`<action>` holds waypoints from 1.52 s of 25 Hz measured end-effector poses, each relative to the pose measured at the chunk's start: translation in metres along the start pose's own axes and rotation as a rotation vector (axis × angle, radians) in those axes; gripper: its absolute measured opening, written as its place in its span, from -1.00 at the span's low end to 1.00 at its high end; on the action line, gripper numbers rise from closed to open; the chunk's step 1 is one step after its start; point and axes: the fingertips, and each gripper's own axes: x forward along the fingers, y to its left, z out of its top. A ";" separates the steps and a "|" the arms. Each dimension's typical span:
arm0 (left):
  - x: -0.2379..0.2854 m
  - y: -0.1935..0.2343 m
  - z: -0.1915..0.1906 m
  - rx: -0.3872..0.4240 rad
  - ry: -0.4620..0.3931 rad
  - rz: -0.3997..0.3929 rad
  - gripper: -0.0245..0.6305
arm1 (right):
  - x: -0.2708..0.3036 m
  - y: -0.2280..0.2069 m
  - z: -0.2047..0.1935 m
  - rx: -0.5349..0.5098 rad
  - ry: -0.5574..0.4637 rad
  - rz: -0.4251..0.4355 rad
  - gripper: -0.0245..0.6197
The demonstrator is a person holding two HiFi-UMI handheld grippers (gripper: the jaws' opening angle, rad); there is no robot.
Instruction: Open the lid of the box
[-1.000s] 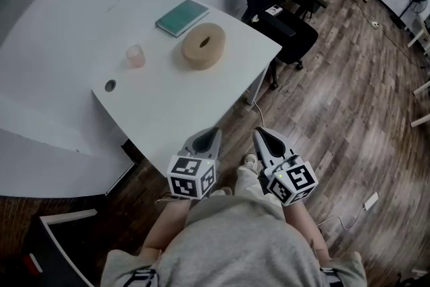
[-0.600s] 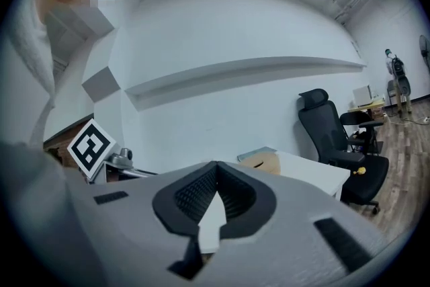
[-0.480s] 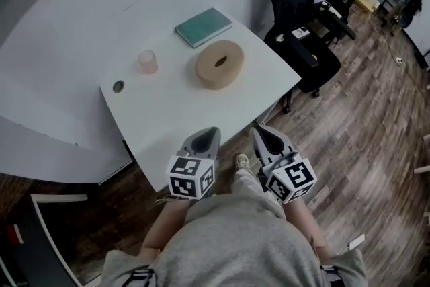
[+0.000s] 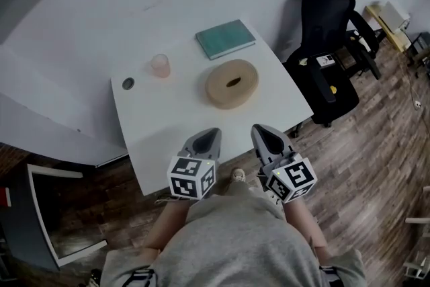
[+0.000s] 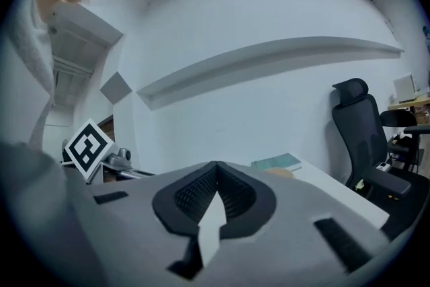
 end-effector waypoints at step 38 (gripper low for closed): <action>0.080 0.053 -0.028 -0.123 0.021 0.287 -0.32 | 0.108 -0.075 -0.050 -0.172 0.240 0.376 -0.42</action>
